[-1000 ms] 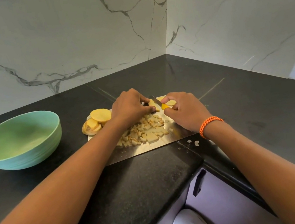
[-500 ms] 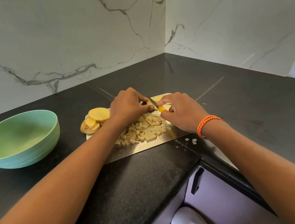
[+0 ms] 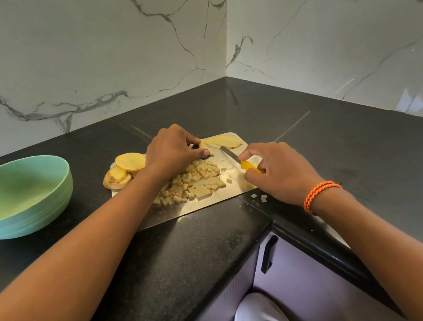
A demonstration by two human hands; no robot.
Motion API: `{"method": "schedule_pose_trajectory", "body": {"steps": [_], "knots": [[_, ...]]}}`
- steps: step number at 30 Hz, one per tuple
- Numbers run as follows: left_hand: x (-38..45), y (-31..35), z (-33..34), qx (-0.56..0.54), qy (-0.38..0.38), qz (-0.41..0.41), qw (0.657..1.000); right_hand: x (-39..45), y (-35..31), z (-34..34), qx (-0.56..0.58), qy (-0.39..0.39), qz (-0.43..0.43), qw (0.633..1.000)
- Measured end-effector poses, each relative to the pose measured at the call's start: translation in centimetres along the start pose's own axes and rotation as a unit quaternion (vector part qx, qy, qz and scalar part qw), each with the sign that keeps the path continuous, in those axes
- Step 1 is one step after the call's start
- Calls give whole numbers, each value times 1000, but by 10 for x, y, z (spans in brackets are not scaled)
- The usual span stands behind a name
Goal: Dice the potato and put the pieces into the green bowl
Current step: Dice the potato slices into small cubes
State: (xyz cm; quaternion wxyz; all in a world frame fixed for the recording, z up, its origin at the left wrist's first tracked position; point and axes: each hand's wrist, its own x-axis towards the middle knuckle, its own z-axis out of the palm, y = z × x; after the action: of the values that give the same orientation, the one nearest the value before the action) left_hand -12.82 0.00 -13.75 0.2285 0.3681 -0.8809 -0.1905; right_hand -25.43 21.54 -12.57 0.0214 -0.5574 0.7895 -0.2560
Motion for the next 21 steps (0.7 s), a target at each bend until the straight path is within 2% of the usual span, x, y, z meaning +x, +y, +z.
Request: {"method": "schedule_pose_trajectory", "body": {"steps": [8, 21], "knots": [[4, -4, -5, -37, 8, 0, 999, 19, -10, 14, 51, 67, -11, 996], [5, -7, 0, -19, 38, -4, 999, 49, -20, 30, 23, 38, -31, 999]]}}
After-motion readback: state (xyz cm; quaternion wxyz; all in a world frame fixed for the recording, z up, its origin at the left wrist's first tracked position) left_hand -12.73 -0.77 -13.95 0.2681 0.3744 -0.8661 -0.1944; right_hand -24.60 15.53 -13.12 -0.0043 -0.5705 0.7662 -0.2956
